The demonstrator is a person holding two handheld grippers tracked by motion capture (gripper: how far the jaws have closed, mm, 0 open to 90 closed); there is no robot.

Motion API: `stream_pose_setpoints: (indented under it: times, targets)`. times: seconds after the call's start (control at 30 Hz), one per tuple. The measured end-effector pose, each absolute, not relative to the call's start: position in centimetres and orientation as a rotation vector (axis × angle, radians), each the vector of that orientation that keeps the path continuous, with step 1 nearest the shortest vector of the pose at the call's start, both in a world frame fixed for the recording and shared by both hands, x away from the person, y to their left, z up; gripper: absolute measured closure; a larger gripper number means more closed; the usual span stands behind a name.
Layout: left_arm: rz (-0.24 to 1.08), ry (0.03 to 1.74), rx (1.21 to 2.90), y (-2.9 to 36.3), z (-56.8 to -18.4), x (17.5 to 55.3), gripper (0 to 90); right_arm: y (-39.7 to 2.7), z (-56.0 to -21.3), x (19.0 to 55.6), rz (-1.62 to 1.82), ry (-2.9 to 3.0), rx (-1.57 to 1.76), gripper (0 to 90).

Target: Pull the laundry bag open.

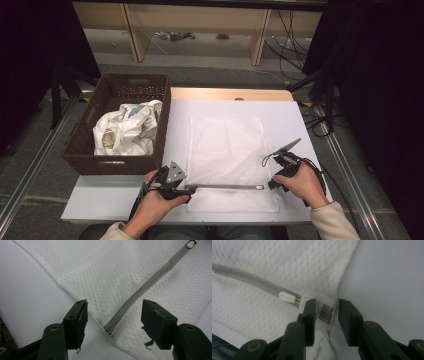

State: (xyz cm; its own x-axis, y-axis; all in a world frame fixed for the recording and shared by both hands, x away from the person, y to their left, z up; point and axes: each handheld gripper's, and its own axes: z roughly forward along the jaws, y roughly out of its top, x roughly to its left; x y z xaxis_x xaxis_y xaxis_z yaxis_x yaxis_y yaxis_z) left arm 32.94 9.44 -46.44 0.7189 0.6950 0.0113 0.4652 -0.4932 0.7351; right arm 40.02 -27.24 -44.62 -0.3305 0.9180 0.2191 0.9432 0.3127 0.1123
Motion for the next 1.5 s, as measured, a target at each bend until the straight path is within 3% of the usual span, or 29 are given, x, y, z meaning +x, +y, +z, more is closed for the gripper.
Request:
stream_pose_setpoints:
  times: [0.43,0.67,0.77,1.27,1.5]
  targets:
    - [0.391,0.884,2.133,9.1,-46.7,32.9,39.1,-25.9,-45.1,39.8,-0.275,-2.603,-1.718,70.6]
    - [0.398,0.895,2.132,9.1,-46.7,32.9,39.4,-25.3,-45.0,39.7,-0.232,-2.568,-1.737,77.9]
    - [0.389,0.867,2.163,9.2,-46.7,33.0,39.5,-25.5,-45.3,39.9,-0.287,-2.620,-1.664,85.7]
    - [0.358,0.841,2.125,8.1,-46.7,32.8,42.6,-25.3,-44.7,39.8,-0.278,-2.655,-1.617,87.0]
    - [0.323,0.798,2.069,7.0,-46.0,33.0,44.8,-25.1,-42.9,39.6,-0.313,-2.673,-1.600,87.1]
